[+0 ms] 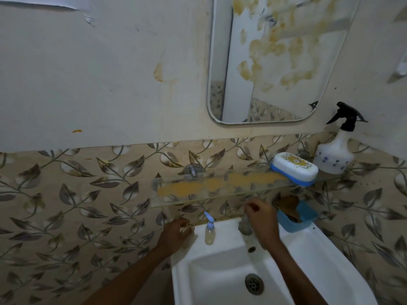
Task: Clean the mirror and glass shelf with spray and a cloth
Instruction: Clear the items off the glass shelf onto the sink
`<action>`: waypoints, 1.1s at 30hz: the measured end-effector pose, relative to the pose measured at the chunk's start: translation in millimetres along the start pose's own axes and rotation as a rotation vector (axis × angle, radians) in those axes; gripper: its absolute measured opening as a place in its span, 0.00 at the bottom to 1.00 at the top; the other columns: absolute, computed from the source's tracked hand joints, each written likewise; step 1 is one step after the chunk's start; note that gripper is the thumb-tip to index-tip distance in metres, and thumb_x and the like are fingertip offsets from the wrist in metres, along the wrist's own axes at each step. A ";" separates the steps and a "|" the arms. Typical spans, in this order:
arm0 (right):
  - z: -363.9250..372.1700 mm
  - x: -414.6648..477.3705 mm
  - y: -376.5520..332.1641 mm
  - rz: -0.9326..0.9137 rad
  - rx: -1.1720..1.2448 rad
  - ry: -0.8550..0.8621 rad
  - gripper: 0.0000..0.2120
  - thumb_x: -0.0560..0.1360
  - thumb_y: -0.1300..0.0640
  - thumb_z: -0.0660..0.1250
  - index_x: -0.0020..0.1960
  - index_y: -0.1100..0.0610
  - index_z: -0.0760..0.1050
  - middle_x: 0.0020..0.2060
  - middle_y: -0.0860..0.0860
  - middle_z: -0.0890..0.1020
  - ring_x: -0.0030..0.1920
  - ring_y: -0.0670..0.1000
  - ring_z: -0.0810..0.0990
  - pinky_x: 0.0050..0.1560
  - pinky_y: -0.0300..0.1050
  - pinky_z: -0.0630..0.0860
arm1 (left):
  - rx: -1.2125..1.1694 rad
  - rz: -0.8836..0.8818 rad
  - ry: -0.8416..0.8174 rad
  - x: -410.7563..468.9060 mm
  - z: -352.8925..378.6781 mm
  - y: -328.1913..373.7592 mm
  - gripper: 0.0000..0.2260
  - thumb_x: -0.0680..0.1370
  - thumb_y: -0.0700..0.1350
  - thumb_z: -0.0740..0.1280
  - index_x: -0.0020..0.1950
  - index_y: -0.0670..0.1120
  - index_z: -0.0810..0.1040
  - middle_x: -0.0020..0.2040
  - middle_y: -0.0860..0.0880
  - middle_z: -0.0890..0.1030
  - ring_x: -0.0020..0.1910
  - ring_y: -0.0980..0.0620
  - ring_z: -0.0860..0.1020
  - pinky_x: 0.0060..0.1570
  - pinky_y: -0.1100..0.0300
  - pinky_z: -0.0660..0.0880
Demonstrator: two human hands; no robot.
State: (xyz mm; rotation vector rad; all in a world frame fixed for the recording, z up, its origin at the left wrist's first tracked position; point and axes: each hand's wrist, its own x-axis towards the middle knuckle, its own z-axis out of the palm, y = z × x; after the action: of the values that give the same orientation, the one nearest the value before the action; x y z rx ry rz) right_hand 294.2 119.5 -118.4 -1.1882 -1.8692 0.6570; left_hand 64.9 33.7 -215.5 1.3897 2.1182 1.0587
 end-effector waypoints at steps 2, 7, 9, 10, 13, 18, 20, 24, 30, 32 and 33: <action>-38.7 13.9 -14.2 -0.119 -0.048 0.192 0.06 0.71 0.69 0.65 0.42 0.63 0.80 0.37 0.58 0.82 0.37 0.54 0.77 0.38 0.46 0.75 | -0.022 0.003 0.005 0.6 -1.5 4.6 0.10 0.77 0.44 0.64 0.52 0.39 0.80 0.52 0.41 0.82 0.51 0.44 0.79 0.50 0.54 0.73; -98.1 76.9 -6.9 -0.037 -0.336 0.312 0.18 0.71 0.61 0.66 0.60 0.64 0.74 0.59 0.64 0.74 0.61 0.63 0.69 0.58 0.55 0.68 | -0.002 -0.016 -0.012 0.0 -6.6 21.4 0.20 0.74 0.53 0.57 0.49 0.38 0.79 0.50 0.39 0.82 0.50 0.42 0.79 0.51 0.51 0.73; -108.4 100.7 5.5 0.074 -0.492 0.192 0.27 0.71 0.52 0.69 0.68 0.58 0.67 0.67 0.62 0.68 0.67 0.64 0.63 0.65 0.58 0.64 | 0.021 -0.003 -0.015 0.0 -6.4 24.1 0.18 0.76 0.51 0.57 0.49 0.38 0.79 0.50 0.38 0.82 0.51 0.41 0.78 0.51 0.50 0.73; -111.4 110.1 12.2 0.120 -0.531 0.133 0.31 0.71 0.49 0.69 0.70 0.56 0.64 0.69 0.61 0.66 0.68 0.64 0.62 0.66 0.59 0.64 | 0.026 -0.001 -0.015 -0.3 -6.8 25.3 0.19 0.76 0.51 0.57 0.49 0.37 0.79 0.50 0.37 0.82 0.51 0.40 0.78 0.51 0.50 0.73; -116.7 129.3 30.2 0.213 -0.401 -0.007 0.36 0.68 0.47 0.71 0.71 0.53 0.61 0.68 0.61 0.67 0.66 0.65 0.66 0.63 0.62 0.69 | 0.035 0.001 -0.002 0.4 -6.9 26.0 0.17 0.77 0.49 0.59 0.52 0.38 0.79 0.52 0.38 0.81 0.52 0.40 0.78 0.52 0.51 0.73; -118.2 130.1 36.0 0.209 -0.256 -0.008 0.37 0.67 0.52 0.74 0.71 0.55 0.62 0.67 0.61 0.70 0.64 0.65 0.69 0.63 0.63 0.69 | 0.069 -0.003 0.001 1.5 -8.5 24.8 0.13 0.80 0.45 0.60 0.58 0.40 0.78 0.58 0.39 0.80 0.57 0.42 0.77 0.56 0.52 0.72; -118.6 119.0 25.7 0.203 -0.204 0.092 0.35 0.65 0.52 0.75 0.68 0.56 0.65 0.65 0.61 0.72 0.63 0.64 0.71 0.61 0.63 0.71 | 0.062 0.001 0.018 1.1 -10.0 26.0 0.13 0.80 0.45 0.60 0.60 0.40 0.77 0.59 0.40 0.79 0.58 0.42 0.76 0.56 0.52 0.73; -114.0 62.2 -11.7 0.120 0.050 0.242 0.33 0.66 0.55 0.76 0.66 0.57 0.66 0.64 0.59 0.73 0.61 0.58 0.73 0.57 0.56 0.75 | 0.021 -0.004 0.021 -0.4 -13.9 25.8 0.13 0.80 0.45 0.60 0.60 0.41 0.77 0.59 0.40 0.79 0.58 0.42 0.76 0.56 0.50 0.73; -63.5 -74.8 -16.0 0.280 0.529 0.062 0.26 0.67 0.56 0.75 0.61 0.43 0.69 0.55 0.48 0.74 0.50 0.46 0.76 0.37 0.35 0.73 | 0.022 -0.017 0.022 -0.5 -20.5 24.4 0.15 0.79 0.47 0.59 0.59 0.41 0.77 0.57 0.39 0.81 0.55 0.42 0.78 0.54 0.52 0.73; -35.2 -90.1 -3.6 0.415 0.524 0.029 0.27 0.67 0.57 0.75 0.62 0.47 0.69 0.55 0.50 0.74 0.49 0.47 0.76 0.38 0.37 0.74 | 0.021 -0.005 0.020 0.4 -21.9 24.4 0.13 0.79 0.43 0.60 0.59 0.40 0.77 0.56 0.38 0.81 0.55 0.41 0.78 0.53 0.53 0.72; -20.4 -91.9 4.0 0.473 0.505 0.021 0.29 0.67 0.59 0.75 0.64 0.51 0.68 0.57 0.52 0.74 0.52 0.51 0.76 0.42 0.42 0.76 | 0.028 -0.001 0.016 0.5 -22.7 24.1 0.12 0.79 0.41 0.60 0.59 0.39 0.77 0.56 0.38 0.80 0.55 0.41 0.78 0.54 0.54 0.72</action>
State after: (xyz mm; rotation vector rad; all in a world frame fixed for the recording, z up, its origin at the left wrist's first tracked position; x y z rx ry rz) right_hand 334.6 38.0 -142.9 -1.2824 -1.2860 1.2810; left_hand 63.9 30.9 -182.5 1.3975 2.1522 1.0470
